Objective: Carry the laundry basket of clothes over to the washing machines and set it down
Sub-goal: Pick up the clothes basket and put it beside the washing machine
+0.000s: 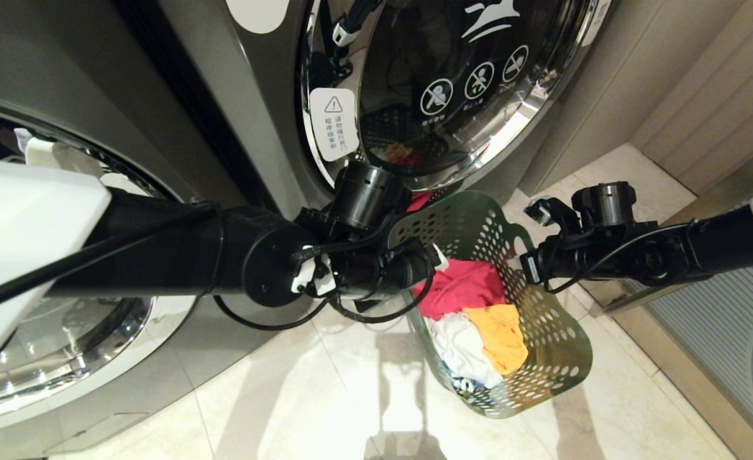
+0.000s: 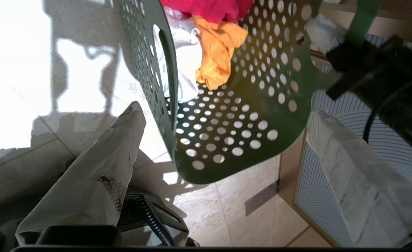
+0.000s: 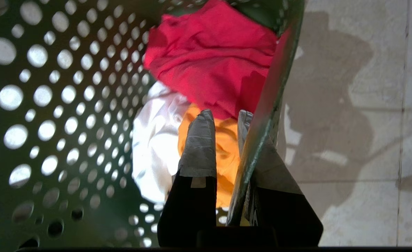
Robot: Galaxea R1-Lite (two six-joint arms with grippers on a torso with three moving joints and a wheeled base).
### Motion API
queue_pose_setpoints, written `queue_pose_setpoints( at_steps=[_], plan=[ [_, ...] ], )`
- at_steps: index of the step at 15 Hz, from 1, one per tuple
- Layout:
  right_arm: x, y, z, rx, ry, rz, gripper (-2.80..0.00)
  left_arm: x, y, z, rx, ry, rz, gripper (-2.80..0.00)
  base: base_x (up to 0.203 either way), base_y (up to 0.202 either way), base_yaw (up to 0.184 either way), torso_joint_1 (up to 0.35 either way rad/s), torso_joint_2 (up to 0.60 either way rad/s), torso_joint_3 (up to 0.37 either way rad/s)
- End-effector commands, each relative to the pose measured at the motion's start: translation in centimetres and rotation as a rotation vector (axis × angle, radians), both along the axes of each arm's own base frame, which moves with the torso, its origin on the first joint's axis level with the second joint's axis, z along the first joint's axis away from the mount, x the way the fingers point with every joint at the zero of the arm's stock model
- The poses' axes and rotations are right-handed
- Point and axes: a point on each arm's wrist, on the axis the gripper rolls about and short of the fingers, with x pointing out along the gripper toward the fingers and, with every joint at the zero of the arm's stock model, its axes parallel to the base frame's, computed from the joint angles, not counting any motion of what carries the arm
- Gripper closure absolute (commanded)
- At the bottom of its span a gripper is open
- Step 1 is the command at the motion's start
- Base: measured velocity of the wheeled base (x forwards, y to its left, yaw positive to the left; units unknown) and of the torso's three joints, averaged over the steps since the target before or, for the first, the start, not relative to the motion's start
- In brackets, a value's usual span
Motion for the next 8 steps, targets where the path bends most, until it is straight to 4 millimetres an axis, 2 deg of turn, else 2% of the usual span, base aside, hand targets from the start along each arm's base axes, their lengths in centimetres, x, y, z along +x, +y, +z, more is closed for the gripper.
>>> queue_pose_setpoints(
  at_steps=[1,8],
  plan=[
    [1.38,0.23,-1.08,-0.009,0.003,0.008,0.0,0.04,-0.06,-0.17,0.001,0.005,0.003,-2.8,0.0,0.0,0.0,0.0,0.0,0.0],
    [2.35,0.7,-0.95,-0.001,-0.019,0.01,0.0,0.13,-0.06,-0.3,0.001,0.009,0.006,-2.8,0.0,0.0,0.0,0.0,0.0,0.0]
  ],
)
